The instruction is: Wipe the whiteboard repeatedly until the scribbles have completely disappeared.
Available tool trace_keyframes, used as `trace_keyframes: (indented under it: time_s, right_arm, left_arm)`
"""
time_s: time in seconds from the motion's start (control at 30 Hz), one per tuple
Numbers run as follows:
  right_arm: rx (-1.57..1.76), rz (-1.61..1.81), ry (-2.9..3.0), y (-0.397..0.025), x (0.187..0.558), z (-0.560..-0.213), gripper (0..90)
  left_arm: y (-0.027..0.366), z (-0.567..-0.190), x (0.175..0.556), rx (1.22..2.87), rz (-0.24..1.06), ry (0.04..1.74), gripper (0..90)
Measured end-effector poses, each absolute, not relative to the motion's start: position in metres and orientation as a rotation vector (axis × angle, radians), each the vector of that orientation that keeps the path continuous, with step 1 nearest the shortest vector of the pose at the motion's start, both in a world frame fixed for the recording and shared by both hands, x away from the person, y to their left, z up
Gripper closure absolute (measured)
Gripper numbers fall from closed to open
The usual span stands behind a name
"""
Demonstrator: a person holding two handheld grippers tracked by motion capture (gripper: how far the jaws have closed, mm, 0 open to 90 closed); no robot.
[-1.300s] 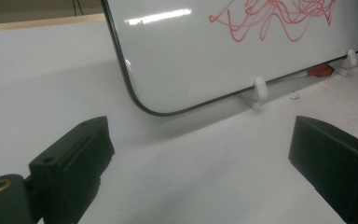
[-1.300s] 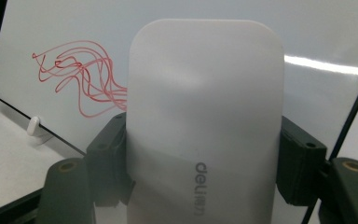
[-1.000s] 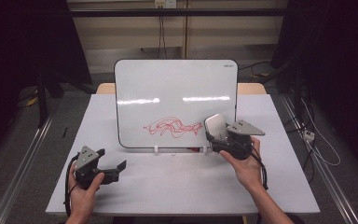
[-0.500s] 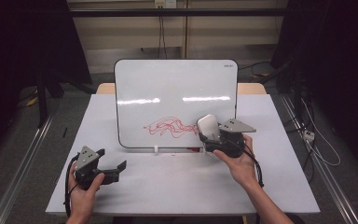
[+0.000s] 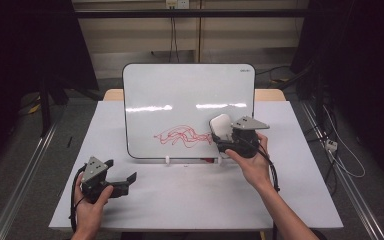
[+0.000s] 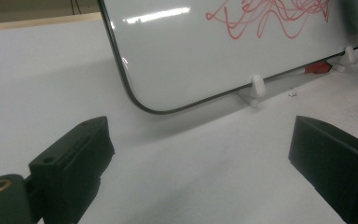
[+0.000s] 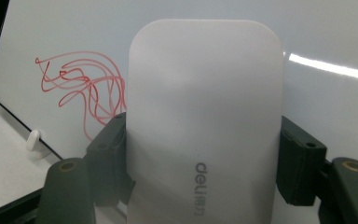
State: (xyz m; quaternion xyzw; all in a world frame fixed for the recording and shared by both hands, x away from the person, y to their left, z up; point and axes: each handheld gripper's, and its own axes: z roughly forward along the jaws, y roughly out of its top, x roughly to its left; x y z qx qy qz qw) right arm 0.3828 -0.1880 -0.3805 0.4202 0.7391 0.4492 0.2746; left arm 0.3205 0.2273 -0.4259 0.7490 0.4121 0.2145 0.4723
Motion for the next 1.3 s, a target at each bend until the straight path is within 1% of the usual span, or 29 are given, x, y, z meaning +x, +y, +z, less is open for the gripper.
trace_keyframes:
  time_s: [0.33, 0.53, 1.3]
  right_arm:
    - [1.125, 1.15, 1.978, -0.178, 0.395, -0.372, 30.8]
    - [1.149, 1.1, 1.998, -0.173, 0.402, -0.379, 30.8]
    - [1.033, 0.963, 1.943, -0.147, 0.397, -0.389, 30.7]
  left_arm:
    - [0.228, -0.426, 0.32, 1.828, 0.525, 1.013, 5.7]
    - [0.229, -0.426, 0.32, 1.829, 0.529, 1.011, 5.7]
    - [0.23, -0.425, 0.32, 1.834, 0.529, 1.009, 5.7]
